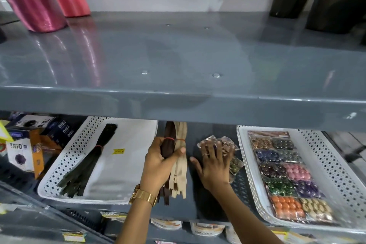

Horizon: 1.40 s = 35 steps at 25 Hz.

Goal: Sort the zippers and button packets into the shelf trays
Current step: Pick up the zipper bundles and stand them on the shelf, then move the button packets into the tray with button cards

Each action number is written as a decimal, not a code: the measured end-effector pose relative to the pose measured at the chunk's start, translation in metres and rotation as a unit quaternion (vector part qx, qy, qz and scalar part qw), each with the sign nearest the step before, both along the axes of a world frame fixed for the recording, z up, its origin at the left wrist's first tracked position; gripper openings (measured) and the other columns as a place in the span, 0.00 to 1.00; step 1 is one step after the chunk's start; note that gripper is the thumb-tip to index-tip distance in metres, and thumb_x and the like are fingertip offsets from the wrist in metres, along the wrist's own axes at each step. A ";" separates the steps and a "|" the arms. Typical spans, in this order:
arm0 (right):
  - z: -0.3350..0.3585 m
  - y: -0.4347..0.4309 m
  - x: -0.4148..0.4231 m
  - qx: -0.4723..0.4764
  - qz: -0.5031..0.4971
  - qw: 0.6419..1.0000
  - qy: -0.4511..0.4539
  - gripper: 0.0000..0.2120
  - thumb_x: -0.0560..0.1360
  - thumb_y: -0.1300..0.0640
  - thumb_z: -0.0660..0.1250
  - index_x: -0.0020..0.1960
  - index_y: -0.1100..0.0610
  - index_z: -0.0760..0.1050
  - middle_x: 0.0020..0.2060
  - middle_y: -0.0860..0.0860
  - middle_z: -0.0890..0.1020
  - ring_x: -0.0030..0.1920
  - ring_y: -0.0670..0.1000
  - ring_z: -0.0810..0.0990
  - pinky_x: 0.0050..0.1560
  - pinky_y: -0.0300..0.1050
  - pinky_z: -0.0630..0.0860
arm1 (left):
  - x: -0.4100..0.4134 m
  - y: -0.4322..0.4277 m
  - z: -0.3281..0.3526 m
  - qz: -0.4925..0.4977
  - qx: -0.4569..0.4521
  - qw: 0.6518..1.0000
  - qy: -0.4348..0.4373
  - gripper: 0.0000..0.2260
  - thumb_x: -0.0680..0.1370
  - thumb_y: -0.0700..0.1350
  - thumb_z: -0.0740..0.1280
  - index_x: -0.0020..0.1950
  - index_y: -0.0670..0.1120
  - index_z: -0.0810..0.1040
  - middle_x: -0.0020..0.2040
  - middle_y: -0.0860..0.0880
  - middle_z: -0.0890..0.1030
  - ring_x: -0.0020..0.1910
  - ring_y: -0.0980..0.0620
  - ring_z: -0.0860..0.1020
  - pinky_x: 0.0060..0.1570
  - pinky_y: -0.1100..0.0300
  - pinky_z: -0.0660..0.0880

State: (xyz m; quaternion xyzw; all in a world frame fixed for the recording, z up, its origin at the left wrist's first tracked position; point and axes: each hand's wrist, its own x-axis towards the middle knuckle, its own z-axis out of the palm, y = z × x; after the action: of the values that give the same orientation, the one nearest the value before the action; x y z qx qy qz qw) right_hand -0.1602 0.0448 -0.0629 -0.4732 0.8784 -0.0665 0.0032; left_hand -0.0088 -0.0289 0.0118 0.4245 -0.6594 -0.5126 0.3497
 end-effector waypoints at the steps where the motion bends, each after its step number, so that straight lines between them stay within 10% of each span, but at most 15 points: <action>1: -0.001 0.005 -0.007 -0.009 -0.023 1.000 -0.010 0.34 0.76 0.33 0.41 0.77 0.48 0.49 0.78 0.53 0.46 0.77 0.59 0.38 0.64 0.64 0.17 | -0.003 0.003 -0.003 -0.002 -0.016 0.999 -0.030 0.15 0.68 0.52 0.77 0.47 0.50 0.74 0.45 0.50 0.84 0.46 0.52 0.81 0.46 0.56 0.78; 6: 0.005 0.015 -0.016 -0.047 -0.032 0.997 -0.042 0.31 0.79 0.38 0.46 0.77 0.53 0.47 0.78 0.56 0.42 0.76 0.57 0.34 0.75 0.60 0.32 | -0.013 0.017 -0.023 -0.014 -0.040 0.988 -0.148 0.19 0.70 0.54 0.74 0.55 0.48 0.72 0.45 0.50 0.83 0.45 0.47 0.82 0.44 0.53 0.79; 12: 0.025 0.012 0.024 -0.179 0.084 0.970 -0.141 0.18 0.80 0.51 0.56 0.68 0.54 0.70 0.64 0.52 0.75 0.65 0.55 0.71 0.66 0.49 0.71 | -0.023 0.008 -0.040 -0.019 -0.031 0.975 -0.220 0.20 0.75 0.55 0.68 0.59 0.43 0.70 0.52 0.42 0.83 0.50 0.40 0.82 0.45 0.48 0.79; 18: 0.014 0.003 0.046 -0.045 0.091 0.992 -0.070 0.20 0.77 0.55 0.53 0.69 0.53 0.68 0.65 0.52 0.73 0.64 0.57 0.69 0.62 0.52 0.69 | -0.023 -0.002 -0.038 0.054 -0.161 0.936 -0.309 0.23 0.77 0.52 0.65 0.66 0.43 0.63 0.59 0.40 0.75 0.53 0.38 0.80 0.43 0.47 0.77; 24: 0.026 -0.006 0.036 -0.098 0.085 0.991 -0.032 0.16 0.77 0.53 0.54 0.56 0.53 0.78 0.55 0.53 0.80 0.58 0.59 0.74 0.56 0.53 0.74 | -0.028 0.010 -0.043 -0.001 -0.250 0.813 -0.526 0.15 0.79 0.45 0.57 0.65 0.44 0.67 0.63 0.41 0.71 0.59 0.41 0.75 0.47 0.50 0.78; 28: 0.059 -0.020 -0.044 -0.048 0.021 0.998 0.029 0.16 0.75 0.58 0.61 0.61 0.58 0.75 0.66 0.57 0.74 0.67 0.60 0.68 0.68 0.51 0.66 | -0.047 0.020 -0.037 -0.108 -0.368 0.822 -0.422 0.17 0.77 0.51 0.61 0.63 0.44 0.73 0.62 0.42 0.75 0.59 0.40 0.75 0.55 0.47 0.75; 32: 0.079 -0.033 -0.084 0.203 0.084 0.976 0.009 0.18 0.76 0.64 0.59 0.66 0.59 0.71 0.70 0.58 0.70 0.72 0.58 0.65 0.71 0.52 0.62 | -0.077 0.059 -0.050 -0.277 -0.269 0.844 -0.372 0.27 0.75 0.64 0.58 0.64 0.46 0.70 0.63 0.44 0.74 0.60 0.42 0.74 0.59 0.48 0.72; 35: 0.077 -0.029 -0.087 0.139 0.101 0.985 0.004 0.16 0.76 0.64 0.61 0.63 0.59 0.75 0.67 0.58 0.74 0.69 0.58 0.69 0.68 0.50 0.65 | -0.091 0.063 -0.060 -0.278 -0.238 0.859 -0.358 0.34 0.71 0.60 0.67 0.71 0.45 0.63 0.67 0.42 0.71 0.64 0.40 0.72 0.62 0.48 0.71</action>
State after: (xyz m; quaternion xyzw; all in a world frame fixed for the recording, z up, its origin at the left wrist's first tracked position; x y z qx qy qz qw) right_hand -0.2476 0.0163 0.0144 -0.5547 0.8269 0.0590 0.0720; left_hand -0.1002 0.0344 -0.0487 0.2819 -0.9315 -0.2289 0.0225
